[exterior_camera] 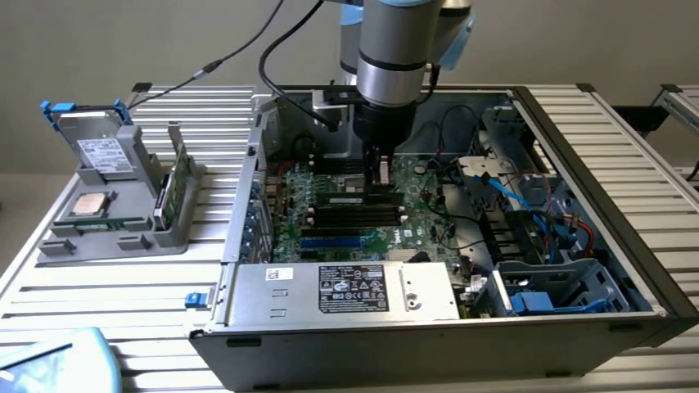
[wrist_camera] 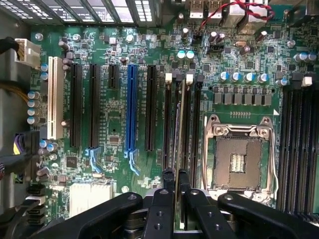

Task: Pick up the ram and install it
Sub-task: 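Insert the ram into the slot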

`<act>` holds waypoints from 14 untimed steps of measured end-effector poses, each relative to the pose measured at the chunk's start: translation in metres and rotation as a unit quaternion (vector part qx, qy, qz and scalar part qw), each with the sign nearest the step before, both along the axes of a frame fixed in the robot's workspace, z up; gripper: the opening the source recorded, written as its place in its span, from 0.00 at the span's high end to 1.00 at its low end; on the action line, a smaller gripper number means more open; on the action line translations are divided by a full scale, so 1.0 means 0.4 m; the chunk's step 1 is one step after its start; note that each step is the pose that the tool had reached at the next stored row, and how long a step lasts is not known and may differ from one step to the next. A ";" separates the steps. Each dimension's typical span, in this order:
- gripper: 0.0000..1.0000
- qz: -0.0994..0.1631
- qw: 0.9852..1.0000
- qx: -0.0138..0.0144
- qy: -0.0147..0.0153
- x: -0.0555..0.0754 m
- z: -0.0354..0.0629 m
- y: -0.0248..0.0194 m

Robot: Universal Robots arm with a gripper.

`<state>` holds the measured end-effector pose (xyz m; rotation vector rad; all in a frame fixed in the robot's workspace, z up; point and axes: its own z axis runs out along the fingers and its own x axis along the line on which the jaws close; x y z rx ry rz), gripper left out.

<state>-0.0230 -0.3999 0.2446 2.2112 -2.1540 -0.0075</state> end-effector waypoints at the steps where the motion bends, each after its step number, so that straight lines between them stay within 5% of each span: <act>1: 0.86 0.000 1.000 0.000 0.000 0.000 -0.005 0.000; 11: 0.86 0.000 1.000 -0.003 0.000 -0.001 -0.011 0.001; 14: 0.86 0.000 1.000 -0.008 0.001 -0.001 -0.014 0.001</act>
